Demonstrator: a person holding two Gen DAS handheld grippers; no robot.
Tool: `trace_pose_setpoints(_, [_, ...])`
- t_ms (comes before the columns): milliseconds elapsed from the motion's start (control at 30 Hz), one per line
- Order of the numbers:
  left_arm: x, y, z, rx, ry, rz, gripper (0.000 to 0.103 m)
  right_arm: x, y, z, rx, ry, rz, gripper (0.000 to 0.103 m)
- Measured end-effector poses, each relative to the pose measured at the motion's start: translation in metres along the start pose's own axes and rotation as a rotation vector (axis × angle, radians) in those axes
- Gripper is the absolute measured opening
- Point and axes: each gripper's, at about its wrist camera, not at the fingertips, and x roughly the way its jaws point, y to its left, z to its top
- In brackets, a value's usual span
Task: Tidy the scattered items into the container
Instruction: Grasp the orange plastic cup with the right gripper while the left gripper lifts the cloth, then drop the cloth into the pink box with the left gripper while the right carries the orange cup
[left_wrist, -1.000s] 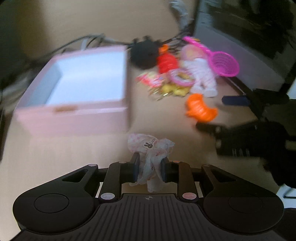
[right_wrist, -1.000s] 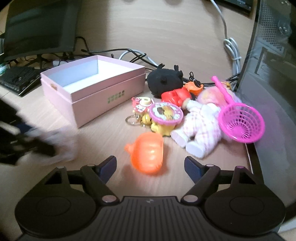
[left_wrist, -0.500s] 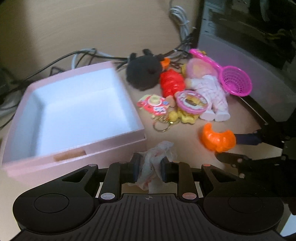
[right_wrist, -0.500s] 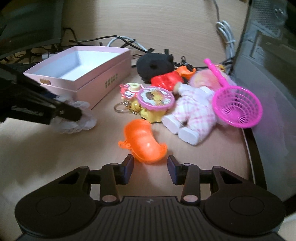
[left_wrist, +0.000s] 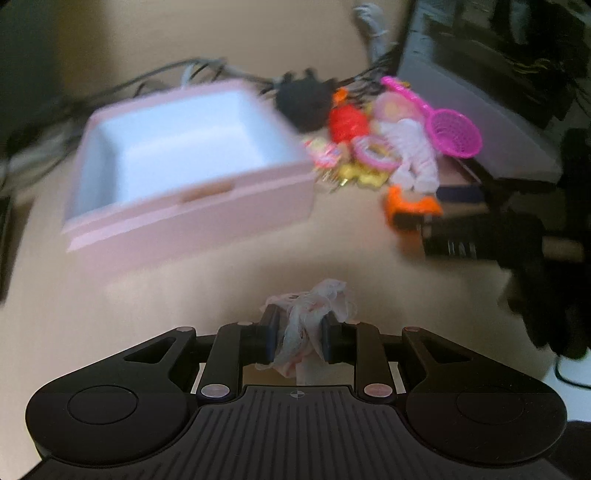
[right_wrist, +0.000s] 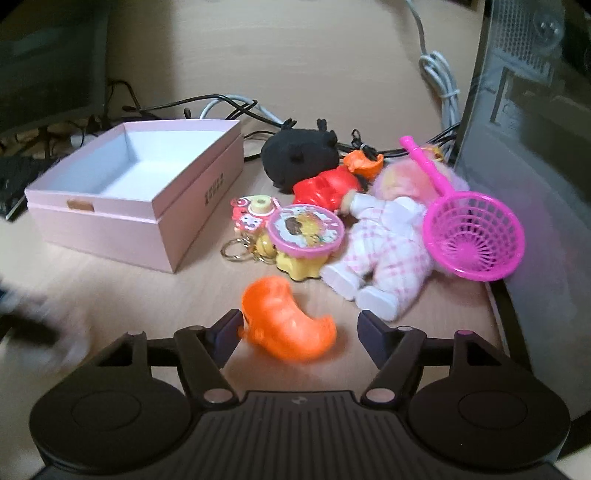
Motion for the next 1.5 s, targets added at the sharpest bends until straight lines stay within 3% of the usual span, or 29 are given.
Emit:
trace_pose_setpoints(67, [-0.007,0.008,-0.013,-0.035,0.019,0.022,0.026,0.005,0.005,0.000,-0.009,0.024,-0.001,0.068])
trace_pose_setpoints(133, [-0.012,0.016,-0.022,-0.065,0.029,0.049,0.026,0.008,0.010,-0.003,-0.013,0.046,-0.001,0.056])
trace_pose_setpoints(333, [-0.022,0.028,-0.030,-0.062,0.032,0.084,0.027,-0.006,0.026,-0.008,0.004,0.058,0.008,0.055])
trace_pose_setpoints(533, [-0.031,0.037,-0.037,-0.053,0.033,0.113,0.028,-0.033,0.061,-0.021,-0.003,0.080,0.089,0.055])
trace_pose_setpoints(900, [-0.040,0.042,-0.036,0.003,0.003,0.094,0.029,-0.063,0.120,-0.015,-0.045,0.065,0.174,0.055])
trace_pose_setpoints(1233, [-0.042,0.049,-0.026,-0.012,0.075,-0.027,0.029,-0.075,0.120,0.008,-0.090,0.086,0.218,0.055])
trace_pose_setpoints(1333, [-0.048,0.050,-0.011,-0.005,0.020,-0.019,0.029,-0.079,0.114,0.023,-0.108,0.065,0.226,0.055])
trace_pose_setpoints(1500, [-0.053,0.056,0.037,-0.021,-0.135,0.019,0.029,-0.073,0.102,0.063,-0.150,-0.049,0.169,0.055])
